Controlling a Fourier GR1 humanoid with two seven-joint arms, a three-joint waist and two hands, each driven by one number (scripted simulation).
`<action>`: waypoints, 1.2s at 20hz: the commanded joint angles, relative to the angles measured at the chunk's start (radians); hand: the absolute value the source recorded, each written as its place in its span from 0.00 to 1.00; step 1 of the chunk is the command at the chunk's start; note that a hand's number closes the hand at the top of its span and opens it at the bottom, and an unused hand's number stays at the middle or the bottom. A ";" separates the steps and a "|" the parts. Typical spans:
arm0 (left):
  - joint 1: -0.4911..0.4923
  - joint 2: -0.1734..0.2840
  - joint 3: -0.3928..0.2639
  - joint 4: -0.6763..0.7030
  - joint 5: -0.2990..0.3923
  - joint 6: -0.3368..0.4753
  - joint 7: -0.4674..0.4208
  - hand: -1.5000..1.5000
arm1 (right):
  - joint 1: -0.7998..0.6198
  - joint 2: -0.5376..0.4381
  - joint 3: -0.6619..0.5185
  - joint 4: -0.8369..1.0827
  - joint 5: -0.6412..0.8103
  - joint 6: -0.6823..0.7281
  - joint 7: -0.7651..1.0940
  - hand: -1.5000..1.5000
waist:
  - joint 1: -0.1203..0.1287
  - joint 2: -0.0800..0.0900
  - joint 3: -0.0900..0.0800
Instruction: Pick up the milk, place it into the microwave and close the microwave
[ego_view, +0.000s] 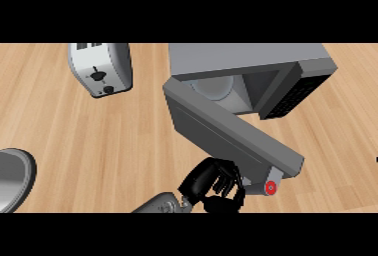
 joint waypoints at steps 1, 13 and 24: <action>-0.058 -0.007 0.000 -0.016 0.094 0.102 -0.035 1.00 | -0.005 -0.015 0.023 -0.053 -0.038 0.037 0.039 0.00 | -0.030 0.006 -0.003; -0.205 -0.008 0.099 -0.001 0.355 0.192 -0.149 1.00 | -0.061 -0.088 0.005 -0.086 -0.138 0.082 0.119 0.00 | -0.110 0.035 -0.004; -0.372 -0.008 0.181 0.159 0.502 0.208 -0.183 1.00 | -0.106 -0.149 -0.022 -0.110 -0.198 0.085 0.199 0.00 | -0.149 0.052 -0.001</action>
